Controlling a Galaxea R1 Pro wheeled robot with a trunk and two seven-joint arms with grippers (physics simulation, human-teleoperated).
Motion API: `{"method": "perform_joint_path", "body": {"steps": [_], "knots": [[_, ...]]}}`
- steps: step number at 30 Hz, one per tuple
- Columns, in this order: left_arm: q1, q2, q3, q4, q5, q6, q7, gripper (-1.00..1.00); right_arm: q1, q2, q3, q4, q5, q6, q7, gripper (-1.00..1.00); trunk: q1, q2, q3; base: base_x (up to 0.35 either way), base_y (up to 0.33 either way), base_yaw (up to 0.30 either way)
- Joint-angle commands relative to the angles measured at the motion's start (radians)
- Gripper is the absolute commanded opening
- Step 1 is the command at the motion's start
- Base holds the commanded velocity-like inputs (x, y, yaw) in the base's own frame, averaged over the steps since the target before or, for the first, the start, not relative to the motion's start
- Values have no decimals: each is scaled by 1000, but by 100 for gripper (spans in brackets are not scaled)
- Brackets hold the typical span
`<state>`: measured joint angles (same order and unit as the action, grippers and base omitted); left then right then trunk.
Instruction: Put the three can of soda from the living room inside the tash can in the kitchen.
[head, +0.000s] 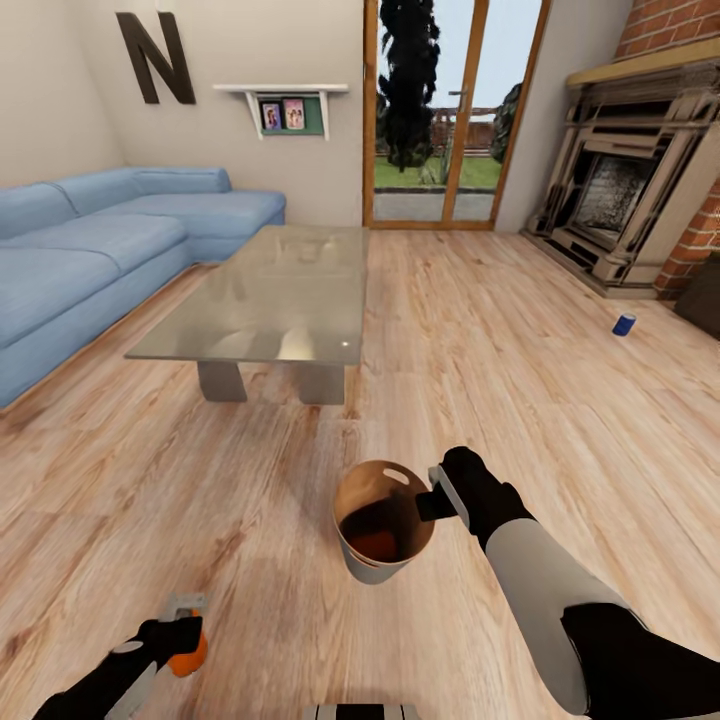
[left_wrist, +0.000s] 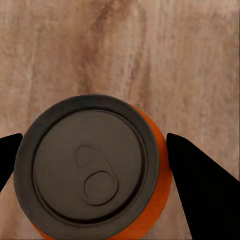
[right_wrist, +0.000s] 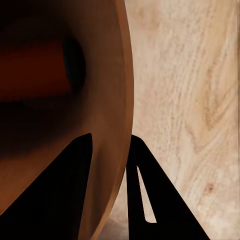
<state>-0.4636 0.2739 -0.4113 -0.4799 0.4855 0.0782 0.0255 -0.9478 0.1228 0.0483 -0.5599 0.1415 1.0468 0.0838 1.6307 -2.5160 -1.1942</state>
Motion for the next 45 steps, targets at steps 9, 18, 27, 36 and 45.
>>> {"method": "perform_joint_path", "body": {"steps": [9,18,27,36,45], "knots": [[-12,72,11,-449,-1,267,1,-100,0,-2,-4,11,-27,0,4,-100,-4,2,35,0,0,0],[-117,106,115,-939,1,640,-11,-100,1,-4,-2,62,-23,0,3,-100,-8,4,70,0,0,0],[-313,97,206,-1104,15,951,-200,-100,1,-2,-1,124,-24,0,2,-100,-12,6,105,0,0,0],[-369,12,213,-1110,221,969,-323,-100,1,7,2,122,-28,0,4,-100,-12,6,105,0,0,0],[-369,-76,-4,-1106,239,969,-328,-100,0,23,4,117,-27,0,5,-100,-12,6,105,0,0,0]]}}
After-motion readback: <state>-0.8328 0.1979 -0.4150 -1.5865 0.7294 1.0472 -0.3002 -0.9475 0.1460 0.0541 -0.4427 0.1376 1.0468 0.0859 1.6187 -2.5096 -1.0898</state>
